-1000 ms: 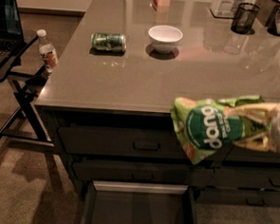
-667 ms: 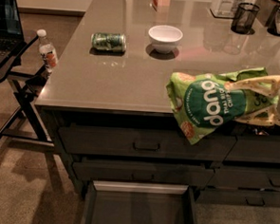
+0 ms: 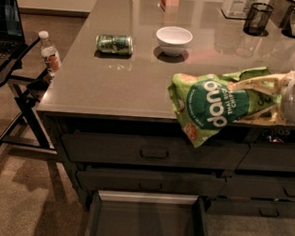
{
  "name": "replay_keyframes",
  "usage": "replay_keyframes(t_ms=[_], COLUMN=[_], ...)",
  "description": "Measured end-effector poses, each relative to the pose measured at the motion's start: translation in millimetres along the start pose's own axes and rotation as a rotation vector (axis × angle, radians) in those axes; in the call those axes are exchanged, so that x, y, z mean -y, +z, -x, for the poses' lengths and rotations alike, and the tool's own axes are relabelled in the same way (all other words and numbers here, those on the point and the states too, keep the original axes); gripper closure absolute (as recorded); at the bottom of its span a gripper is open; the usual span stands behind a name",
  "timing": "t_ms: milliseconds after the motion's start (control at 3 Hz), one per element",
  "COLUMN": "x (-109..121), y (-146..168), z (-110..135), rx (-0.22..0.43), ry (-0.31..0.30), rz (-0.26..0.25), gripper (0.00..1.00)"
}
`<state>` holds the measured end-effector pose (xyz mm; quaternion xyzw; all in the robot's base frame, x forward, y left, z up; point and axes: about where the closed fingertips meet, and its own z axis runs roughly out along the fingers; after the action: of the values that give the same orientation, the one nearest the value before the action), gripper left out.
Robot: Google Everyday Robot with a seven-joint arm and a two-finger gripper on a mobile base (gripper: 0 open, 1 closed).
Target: Pick green rice chip bag from bottom drawer and place on counter
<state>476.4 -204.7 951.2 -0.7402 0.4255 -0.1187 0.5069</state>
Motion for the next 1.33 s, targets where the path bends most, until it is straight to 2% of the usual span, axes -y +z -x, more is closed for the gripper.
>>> replay_keyframes(t_ms=[333,667,1000,1333], x=[27.5,60.0,80.5,86.7], y=[31.6,71.0,101.0,127.4], z=[-14.5,-16.9,-18.6,-14.9], rx=[0.002,0.06,0.117,0.18], ry=[0.014,0.057,0.136,0.231], rz=[-0.011,-0.017,-0.035,-0.047], gripper=[1.0,1.0,1.0,1.0])
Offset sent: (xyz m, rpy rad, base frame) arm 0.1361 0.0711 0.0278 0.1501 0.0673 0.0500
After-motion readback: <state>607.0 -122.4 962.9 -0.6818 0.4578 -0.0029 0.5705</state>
